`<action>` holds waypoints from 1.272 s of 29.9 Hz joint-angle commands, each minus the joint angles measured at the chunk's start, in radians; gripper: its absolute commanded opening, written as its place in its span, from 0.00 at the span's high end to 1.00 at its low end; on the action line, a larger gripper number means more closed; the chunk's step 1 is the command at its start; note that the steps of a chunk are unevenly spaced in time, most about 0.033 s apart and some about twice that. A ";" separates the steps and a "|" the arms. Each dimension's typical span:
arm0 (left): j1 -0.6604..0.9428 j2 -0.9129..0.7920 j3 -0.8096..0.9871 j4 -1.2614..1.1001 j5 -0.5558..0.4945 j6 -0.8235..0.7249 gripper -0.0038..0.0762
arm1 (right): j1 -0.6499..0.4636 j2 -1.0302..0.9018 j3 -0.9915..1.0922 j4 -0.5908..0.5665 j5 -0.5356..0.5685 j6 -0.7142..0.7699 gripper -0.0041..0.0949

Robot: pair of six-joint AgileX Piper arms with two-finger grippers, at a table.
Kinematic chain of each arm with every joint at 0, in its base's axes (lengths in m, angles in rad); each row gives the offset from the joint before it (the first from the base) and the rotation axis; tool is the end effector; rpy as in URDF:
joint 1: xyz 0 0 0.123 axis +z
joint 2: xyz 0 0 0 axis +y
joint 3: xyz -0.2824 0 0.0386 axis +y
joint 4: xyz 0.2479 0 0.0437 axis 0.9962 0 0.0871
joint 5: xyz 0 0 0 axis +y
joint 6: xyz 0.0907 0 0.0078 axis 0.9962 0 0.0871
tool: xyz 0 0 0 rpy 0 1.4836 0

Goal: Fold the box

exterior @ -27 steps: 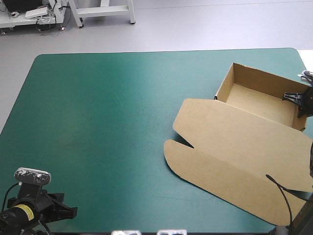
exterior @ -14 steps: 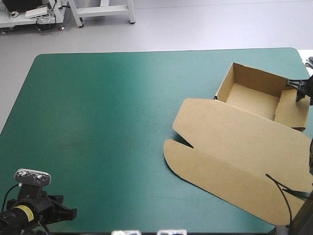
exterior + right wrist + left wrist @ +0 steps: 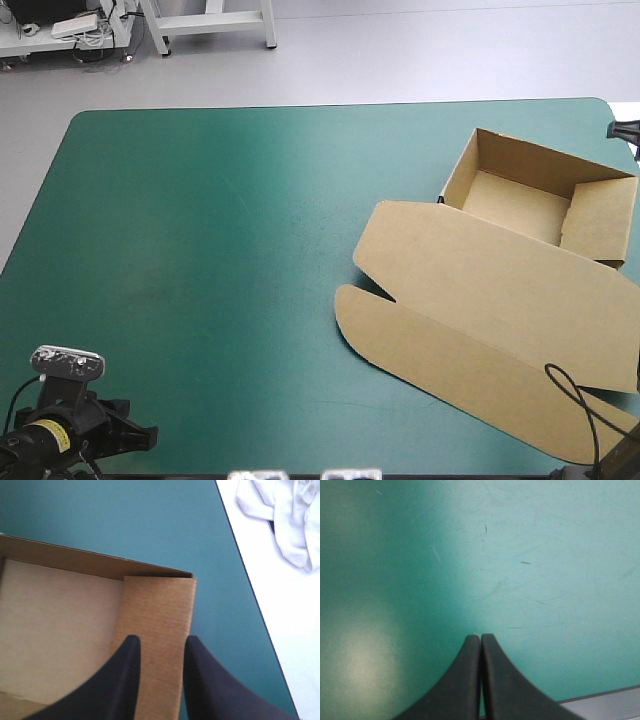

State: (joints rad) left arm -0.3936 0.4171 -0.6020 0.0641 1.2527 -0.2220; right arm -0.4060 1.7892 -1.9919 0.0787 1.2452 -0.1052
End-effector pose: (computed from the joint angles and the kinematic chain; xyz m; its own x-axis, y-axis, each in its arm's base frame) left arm 0.0424 -0.0116 0.2857 -0.8219 0.1245 -0.5558 0.1905 0.9797 -0.0622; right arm 0.3566 -0.1459 0.4089 -0.7755 0.2467 -0.5811 0.2933 0.9559 0.0144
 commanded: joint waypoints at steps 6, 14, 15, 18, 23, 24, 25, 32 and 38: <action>-0.005 -0.008 0.051 0.000 -0.033 0.037 0.96 | -0.004 -0.373 0.180 0.208 0.004 -0.083 0.97; -0.005 -0.103 0.060 0.007 -0.119 0.122 0.96 | -0.004 -0.695 0.556 0.236 -0.033 -0.119 0.97; -0.005 -0.119 0.060 0.007 -0.129 0.138 0.96 | 0.005 -0.737 0.611 0.244 -0.044 -0.129 0.97; -0.005 -0.167 0.060 0.007 -0.137 0.222 0.96 | 0.059 -0.856 0.755 0.217 -0.083 -0.131 0.97; -0.005 -0.229 0.060 0.003 -0.147 0.245 0.96 | 0.175 -1.041 0.993 0.201 -0.113 -0.139 0.97; -0.005 -0.237 0.062 0.003 -0.147 0.245 0.96 | 0.185 -1.077 1.024 0.201 -0.120 -0.139 0.97; -0.005 -0.245 0.064 0.003 -0.147 0.250 0.96 | 0.194 -1.111 1.068 0.201 -0.120 -0.139 0.97; -0.005 -0.267 0.085 -0.005 -0.136 0.255 0.96 | 0.196 -1.334 1.287 0.210 -0.131 -0.183 0.97; -0.005 -0.272 0.085 -0.005 -0.134 0.253 0.96 | 0.196 -1.489 1.394 0.212 -0.161 -0.183 0.97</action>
State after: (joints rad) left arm -0.3936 0.1284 -0.4939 0.0635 1.1697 0.0344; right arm -0.2100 0.3434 -0.6087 0.2721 1.1584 -0.2769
